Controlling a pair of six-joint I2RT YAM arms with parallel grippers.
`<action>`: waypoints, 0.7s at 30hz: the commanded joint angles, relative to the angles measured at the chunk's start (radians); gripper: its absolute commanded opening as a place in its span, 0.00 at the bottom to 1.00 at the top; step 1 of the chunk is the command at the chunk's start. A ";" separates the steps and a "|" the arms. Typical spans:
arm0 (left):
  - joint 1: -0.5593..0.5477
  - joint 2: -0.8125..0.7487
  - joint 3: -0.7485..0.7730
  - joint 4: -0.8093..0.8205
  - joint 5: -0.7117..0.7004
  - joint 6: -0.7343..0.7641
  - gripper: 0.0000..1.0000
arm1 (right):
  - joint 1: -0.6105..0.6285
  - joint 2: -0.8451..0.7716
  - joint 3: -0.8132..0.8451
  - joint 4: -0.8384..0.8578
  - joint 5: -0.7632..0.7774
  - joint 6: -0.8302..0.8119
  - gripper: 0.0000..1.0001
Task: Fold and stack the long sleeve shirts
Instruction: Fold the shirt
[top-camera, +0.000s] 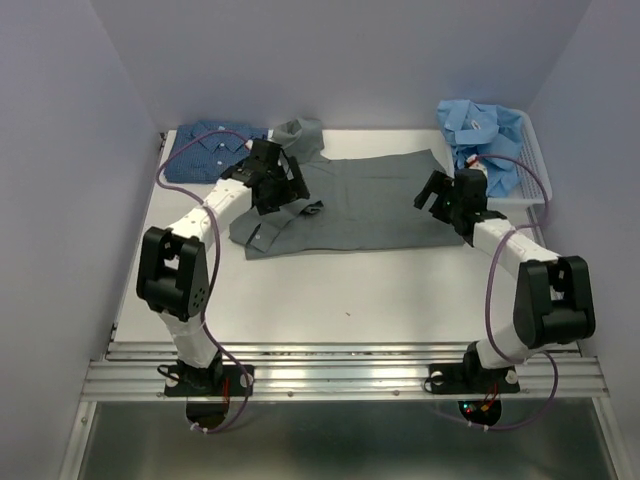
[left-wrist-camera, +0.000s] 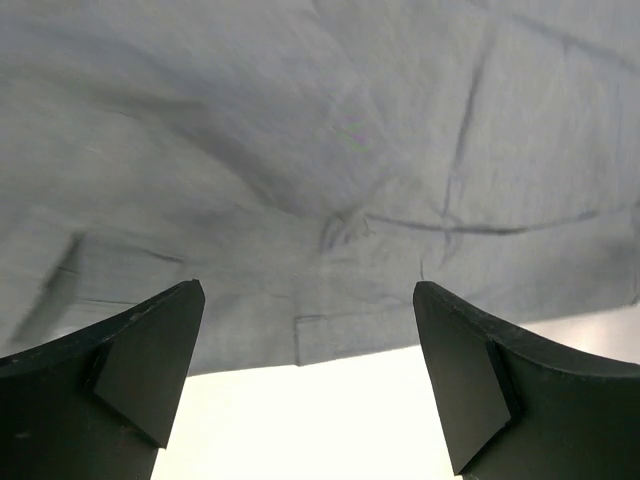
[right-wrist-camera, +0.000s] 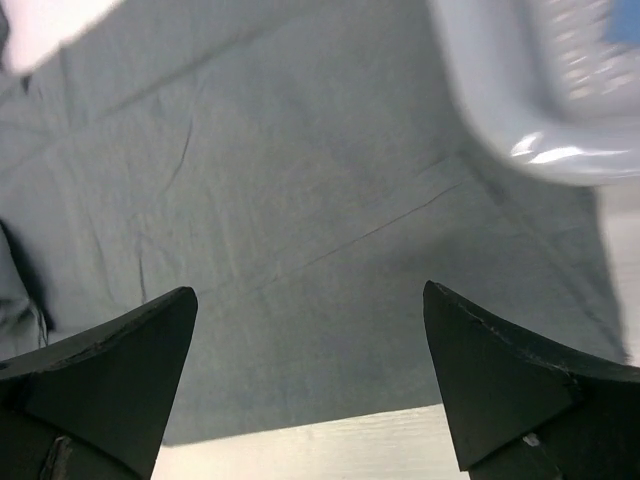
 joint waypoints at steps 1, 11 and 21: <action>-0.049 0.049 -0.048 0.119 0.072 0.004 0.99 | 0.031 0.100 0.021 0.061 -0.071 -0.032 1.00; -0.069 0.127 -0.158 0.173 0.112 0.004 0.99 | 0.031 0.214 -0.004 0.052 -0.051 -0.006 1.00; -0.084 -0.089 -0.572 0.178 0.158 -0.044 0.99 | 0.031 -0.067 -0.280 -0.117 -0.016 0.087 1.00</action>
